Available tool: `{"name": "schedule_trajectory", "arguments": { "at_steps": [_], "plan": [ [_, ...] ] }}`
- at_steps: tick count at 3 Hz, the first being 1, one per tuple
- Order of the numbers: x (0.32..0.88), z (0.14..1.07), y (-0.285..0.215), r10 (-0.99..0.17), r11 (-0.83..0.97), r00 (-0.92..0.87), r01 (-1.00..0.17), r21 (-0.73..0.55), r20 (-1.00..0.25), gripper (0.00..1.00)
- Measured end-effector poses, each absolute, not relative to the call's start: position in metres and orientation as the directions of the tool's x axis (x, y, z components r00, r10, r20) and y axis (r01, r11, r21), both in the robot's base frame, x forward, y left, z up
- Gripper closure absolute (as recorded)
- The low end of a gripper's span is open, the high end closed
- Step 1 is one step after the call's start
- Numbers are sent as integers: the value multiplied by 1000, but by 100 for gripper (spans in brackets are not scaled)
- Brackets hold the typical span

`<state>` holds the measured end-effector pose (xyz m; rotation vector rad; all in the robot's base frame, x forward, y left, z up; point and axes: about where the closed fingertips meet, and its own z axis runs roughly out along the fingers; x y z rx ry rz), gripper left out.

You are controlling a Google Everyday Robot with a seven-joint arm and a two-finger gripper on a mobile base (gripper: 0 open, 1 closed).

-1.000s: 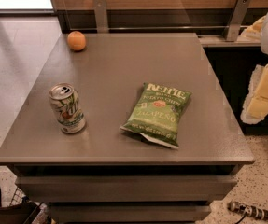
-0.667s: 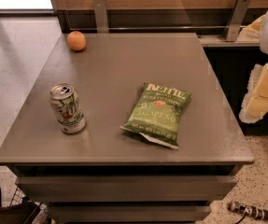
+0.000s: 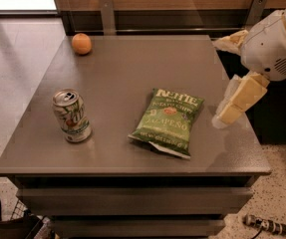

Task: Move 7up can near orange

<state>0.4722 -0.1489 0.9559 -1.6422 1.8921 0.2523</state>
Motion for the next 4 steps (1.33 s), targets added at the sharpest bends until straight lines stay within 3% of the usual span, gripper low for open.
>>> {"name": "schedule_trajectory", "arguments": {
  "at_steps": [2, 3, 4],
  "plan": [
    [466, 961, -54, -536, 145, 92, -969, -199, -839, 0],
    [460, 957, -14, -484, 134, 91, -975, -176, -870, 0],
    [460, 955, -9, -486, 131, 90, -976, -175, -869, 0]
  ]
}}
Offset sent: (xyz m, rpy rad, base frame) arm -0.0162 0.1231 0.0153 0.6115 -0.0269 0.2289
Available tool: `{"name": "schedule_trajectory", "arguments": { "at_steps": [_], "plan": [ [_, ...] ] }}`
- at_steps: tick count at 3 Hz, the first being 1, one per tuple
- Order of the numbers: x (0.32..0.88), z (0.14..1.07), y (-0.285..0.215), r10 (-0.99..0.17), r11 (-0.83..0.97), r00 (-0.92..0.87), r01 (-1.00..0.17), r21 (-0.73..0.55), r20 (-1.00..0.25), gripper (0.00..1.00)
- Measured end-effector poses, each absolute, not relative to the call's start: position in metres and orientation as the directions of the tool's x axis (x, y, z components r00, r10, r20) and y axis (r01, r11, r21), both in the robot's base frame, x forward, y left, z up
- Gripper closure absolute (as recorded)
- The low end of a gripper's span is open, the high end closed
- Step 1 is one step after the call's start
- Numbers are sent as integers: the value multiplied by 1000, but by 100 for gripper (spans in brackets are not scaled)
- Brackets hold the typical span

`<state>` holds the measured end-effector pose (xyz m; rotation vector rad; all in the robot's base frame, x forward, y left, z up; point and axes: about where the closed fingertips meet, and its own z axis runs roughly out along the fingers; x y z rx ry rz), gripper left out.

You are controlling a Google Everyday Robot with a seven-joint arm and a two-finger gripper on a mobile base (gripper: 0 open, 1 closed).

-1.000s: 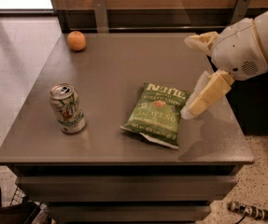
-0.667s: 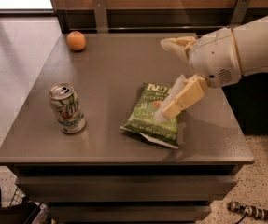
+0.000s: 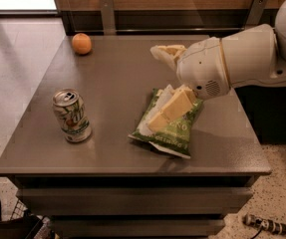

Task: Move 7up can near orange

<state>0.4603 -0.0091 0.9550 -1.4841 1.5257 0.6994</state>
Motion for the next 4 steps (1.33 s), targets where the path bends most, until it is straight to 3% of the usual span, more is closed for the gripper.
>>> {"name": "schedule_trajectory", "arguments": {
  "at_steps": [2, 4],
  "plan": [
    [459, 923, 68, -481, 59, 101, -987, -148, -871, 0],
    [455, 905, 144, -390, -76, 123, -992, -101, -913, 0]
  ]
}}
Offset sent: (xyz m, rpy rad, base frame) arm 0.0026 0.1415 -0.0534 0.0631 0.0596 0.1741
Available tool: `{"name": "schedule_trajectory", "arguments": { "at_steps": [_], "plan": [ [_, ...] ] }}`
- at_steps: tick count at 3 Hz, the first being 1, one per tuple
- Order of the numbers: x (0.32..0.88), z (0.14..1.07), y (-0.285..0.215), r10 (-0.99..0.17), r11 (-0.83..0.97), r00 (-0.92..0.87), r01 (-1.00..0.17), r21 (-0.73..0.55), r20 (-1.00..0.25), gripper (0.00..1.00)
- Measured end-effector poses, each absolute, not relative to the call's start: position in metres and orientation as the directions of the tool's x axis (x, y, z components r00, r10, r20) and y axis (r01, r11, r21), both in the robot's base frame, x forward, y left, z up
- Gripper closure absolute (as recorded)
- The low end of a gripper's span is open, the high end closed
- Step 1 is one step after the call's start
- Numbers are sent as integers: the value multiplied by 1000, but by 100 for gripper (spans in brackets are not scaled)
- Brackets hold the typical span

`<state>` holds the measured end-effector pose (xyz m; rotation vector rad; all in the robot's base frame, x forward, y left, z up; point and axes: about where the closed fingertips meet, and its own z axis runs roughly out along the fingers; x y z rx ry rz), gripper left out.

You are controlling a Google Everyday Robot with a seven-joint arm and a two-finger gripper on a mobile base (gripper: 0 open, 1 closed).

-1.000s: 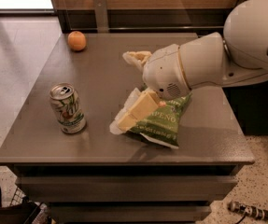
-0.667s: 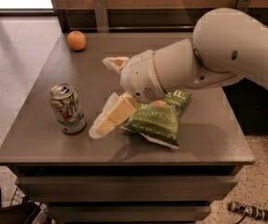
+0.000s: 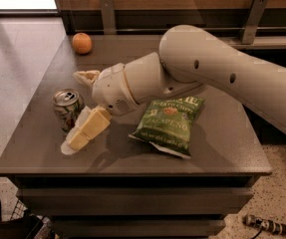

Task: Move 7up can near orange

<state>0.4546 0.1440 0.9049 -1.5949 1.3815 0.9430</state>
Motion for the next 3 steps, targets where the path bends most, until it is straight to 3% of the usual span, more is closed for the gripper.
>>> {"name": "schedule_trajectory", "arguments": {
  "at_steps": [2, 3],
  "plan": [
    [449, 891, 167, -353, -118, 116, -990, -78, -929, 47],
    [447, 892, 169, -353, -123, 119, -989, -80, -928, 78]
  ]
}}
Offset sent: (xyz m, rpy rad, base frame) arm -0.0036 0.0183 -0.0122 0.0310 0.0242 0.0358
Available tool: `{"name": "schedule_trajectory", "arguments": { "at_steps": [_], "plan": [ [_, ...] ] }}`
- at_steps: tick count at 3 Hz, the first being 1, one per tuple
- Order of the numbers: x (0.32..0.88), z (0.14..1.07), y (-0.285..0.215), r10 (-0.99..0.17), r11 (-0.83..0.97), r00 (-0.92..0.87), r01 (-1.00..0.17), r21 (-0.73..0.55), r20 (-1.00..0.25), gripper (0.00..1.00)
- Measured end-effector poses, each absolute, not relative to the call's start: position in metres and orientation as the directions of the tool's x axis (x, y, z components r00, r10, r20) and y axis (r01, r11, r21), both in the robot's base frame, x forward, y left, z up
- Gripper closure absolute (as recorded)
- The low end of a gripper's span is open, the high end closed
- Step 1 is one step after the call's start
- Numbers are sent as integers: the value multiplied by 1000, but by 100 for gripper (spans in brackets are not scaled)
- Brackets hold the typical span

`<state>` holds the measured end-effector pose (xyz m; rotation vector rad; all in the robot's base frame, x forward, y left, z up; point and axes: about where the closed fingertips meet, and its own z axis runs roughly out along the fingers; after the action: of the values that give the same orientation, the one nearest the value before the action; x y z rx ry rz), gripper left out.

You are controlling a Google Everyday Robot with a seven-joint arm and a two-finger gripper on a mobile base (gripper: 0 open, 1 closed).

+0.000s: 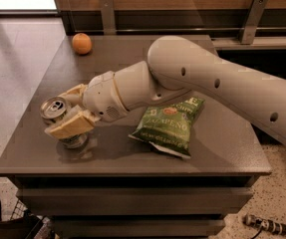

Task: Move 7up can near orange

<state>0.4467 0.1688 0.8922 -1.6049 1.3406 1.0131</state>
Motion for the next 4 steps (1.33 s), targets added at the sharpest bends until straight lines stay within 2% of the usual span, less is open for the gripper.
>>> {"name": "schedule_trajectory", "arguments": {
  "at_steps": [1, 3, 4],
  "plan": [
    [445, 893, 170, -353, -126, 122, -989, -82, -928, 99],
    [472, 891, 157, -326, -58, 70, -997, -53, -943, 100],
    [538, 876, 120, -293, 16, -52, -999, 49, -955, 100]
  ]
}}
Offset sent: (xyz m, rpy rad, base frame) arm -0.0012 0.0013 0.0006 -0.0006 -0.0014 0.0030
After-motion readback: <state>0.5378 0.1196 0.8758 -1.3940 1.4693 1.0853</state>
